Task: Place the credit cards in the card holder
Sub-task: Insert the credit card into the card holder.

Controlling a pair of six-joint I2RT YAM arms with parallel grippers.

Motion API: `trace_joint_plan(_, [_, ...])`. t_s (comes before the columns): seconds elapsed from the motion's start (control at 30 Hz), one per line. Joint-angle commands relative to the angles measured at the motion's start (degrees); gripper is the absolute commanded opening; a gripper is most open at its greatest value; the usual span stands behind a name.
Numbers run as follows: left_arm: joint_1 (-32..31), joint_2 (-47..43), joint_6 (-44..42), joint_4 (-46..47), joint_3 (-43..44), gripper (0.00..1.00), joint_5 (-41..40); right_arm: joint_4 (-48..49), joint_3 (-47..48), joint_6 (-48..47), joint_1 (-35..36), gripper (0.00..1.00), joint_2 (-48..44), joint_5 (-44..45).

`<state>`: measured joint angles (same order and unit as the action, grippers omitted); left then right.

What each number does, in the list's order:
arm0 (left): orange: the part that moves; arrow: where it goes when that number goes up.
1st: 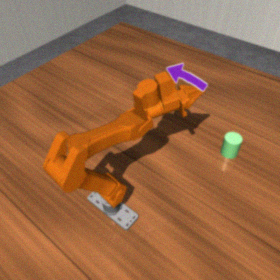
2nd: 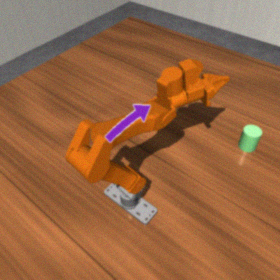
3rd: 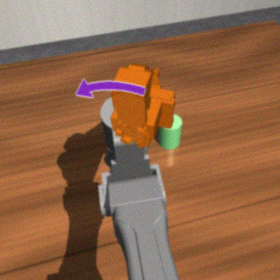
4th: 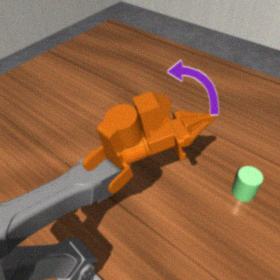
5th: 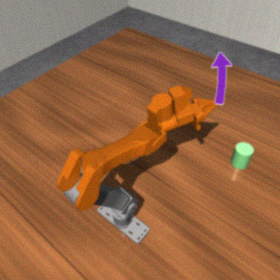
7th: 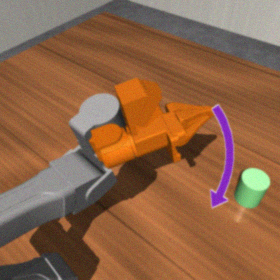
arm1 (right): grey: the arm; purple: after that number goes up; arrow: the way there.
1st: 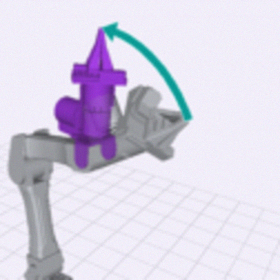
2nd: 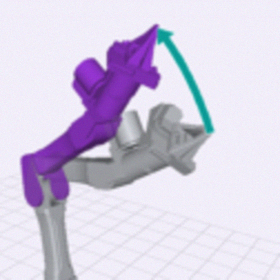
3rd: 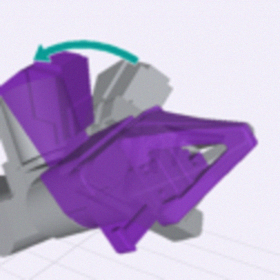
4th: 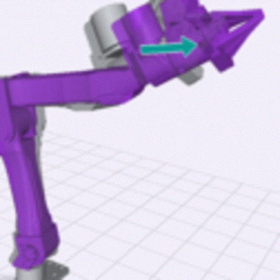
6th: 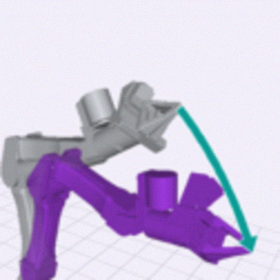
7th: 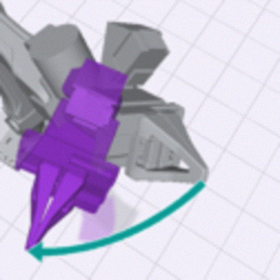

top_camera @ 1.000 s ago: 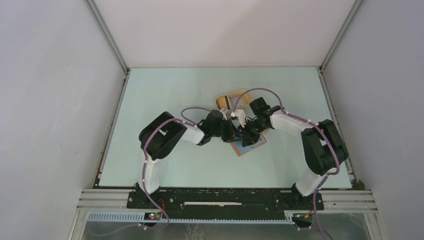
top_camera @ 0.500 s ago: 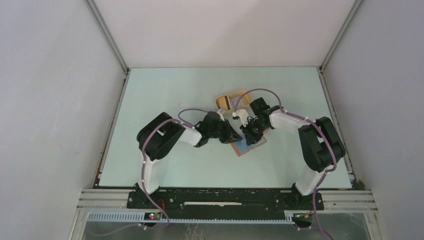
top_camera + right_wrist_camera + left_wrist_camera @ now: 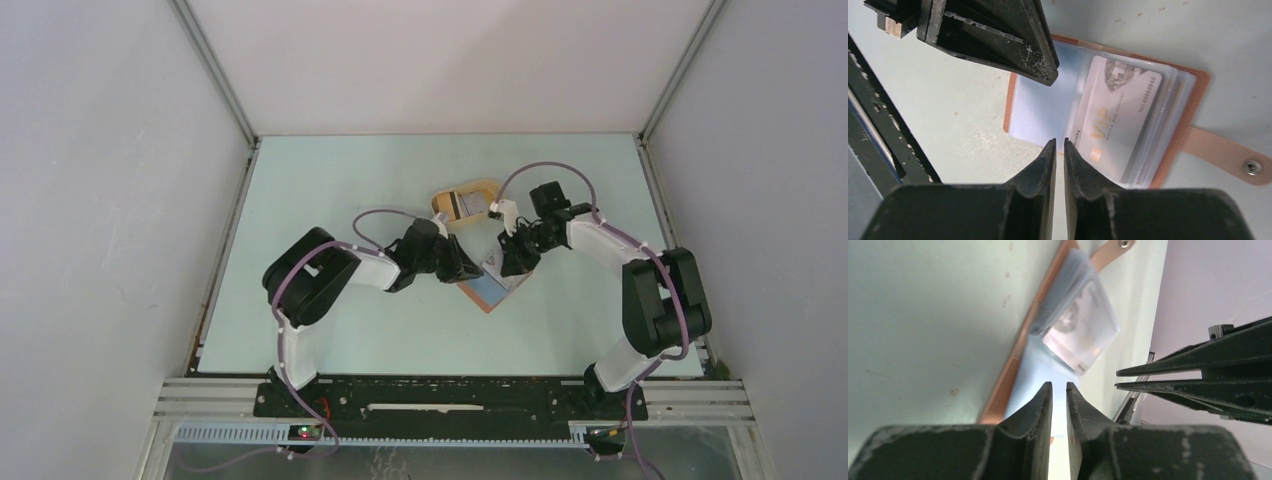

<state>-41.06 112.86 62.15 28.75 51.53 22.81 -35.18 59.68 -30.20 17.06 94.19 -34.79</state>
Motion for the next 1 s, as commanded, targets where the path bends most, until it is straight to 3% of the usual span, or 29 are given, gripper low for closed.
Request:
trace_joint_plan(0.0, [0.33,-7.84,-6.44,-2.67,-0.80,0.22,-2.79,-0.72,1.95,-1.35,-3.14,0.18,-3.91,-6.27])
trace_joint_plan(0.27, [0.28,-22.04,-17.64,-12.39,-3.91,0.25,-11.69,-0.53,1.93,-1.38,-6.42,0.21,-7.41,-11.30])
trace_joint_plan(0.47, [0.28,-37.94,-26.02,-21.00,-8.00,0.29,-25.31,-3.14,1.99,-3.47,-4.95,0.22,-5.19,-13.46])
trace_joint_plan(0.57, [0.37,-46.28,-28.08,-22.20,-11.23,0.43,-32.45,-3.17,1.98,-3.62,-3.65,0.23,-2.95,-12.37])
trace_joint_plan(0.63, [0.57,-51.81,-27.94,-21.41,-14.44,0.60,-36.97,-2.90,2.01,-3.55,-2.56,0.24,-1.57,-11.05])
trace_joint_plan(0.73, [1.41,-58.79,-23.47,-20.70,-20.08,0.97,-43.82,-3.46,2.70,-3.40,-0.96,0.24,0.95,-9.74])
trace_joint_plan(0.97, [4.65,-67.63,-17.64,-15.49,-31.28,1.00,-35.22,-2.90,4.75,-0.44,3.65,0.24,6.99,-1.32])
